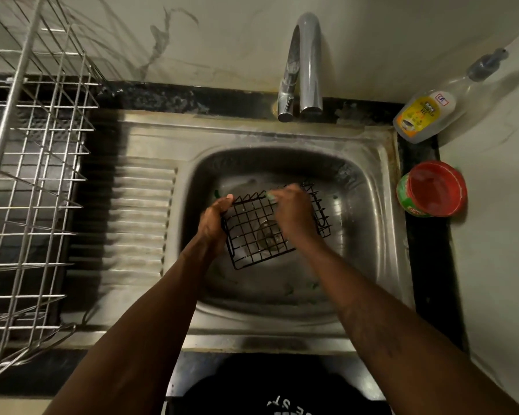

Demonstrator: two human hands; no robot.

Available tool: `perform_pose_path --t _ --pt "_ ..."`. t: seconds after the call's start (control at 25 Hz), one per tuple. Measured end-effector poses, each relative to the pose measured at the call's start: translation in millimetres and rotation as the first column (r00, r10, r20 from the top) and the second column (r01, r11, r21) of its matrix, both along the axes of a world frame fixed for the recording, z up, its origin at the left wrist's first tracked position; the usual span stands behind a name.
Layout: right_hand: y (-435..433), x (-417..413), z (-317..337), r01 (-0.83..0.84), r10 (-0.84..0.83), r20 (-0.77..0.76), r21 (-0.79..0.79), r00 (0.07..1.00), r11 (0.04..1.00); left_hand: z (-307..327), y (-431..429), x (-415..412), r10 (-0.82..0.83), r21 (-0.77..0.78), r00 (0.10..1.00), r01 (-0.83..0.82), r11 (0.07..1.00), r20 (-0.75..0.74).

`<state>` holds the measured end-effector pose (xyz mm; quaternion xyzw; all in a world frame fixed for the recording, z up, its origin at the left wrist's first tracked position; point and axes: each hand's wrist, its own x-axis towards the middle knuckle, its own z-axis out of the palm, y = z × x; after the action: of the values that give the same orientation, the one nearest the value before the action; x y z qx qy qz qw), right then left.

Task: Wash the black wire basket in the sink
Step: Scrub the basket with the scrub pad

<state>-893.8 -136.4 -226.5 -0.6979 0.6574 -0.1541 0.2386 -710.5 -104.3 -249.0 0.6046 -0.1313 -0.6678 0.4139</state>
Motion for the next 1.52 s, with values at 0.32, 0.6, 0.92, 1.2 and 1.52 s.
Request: perform_pose_path --t 0.32,0.6,0.92,1.2,1.52 --pt "14 32 21 0.047 -0.047 0.017 0.013 0.999 0.999 -6 -11 -8 0.069 -0.008 0.996 -0.069 0.998 0.053" --pt "32 -10 14 0.110 -0.111 0.064 0.015 0.992 0.994 -8 -1 3 0.106 -0.006 0.994 -0.106 0.994 -0.028" --pt "75 29 27 -0.005 0.006 0.053 -0.017 0.999 1.000 9 -9 -9 0.136 0.013 0.991 -0.136 0.991 0.013" --pt "46 -65 4 0.246 -0.245 -0.032 0.059 0.969 0.967 12 1 2 0.198 0.032 0.980 -0.198 0.980 0.004" --pt "122 22 24 -0.209 0.209 0.069 -0.013 0.975 0.978 19 1 -2 0.281 0.111 0.959 -0.283 0.953 0.040"
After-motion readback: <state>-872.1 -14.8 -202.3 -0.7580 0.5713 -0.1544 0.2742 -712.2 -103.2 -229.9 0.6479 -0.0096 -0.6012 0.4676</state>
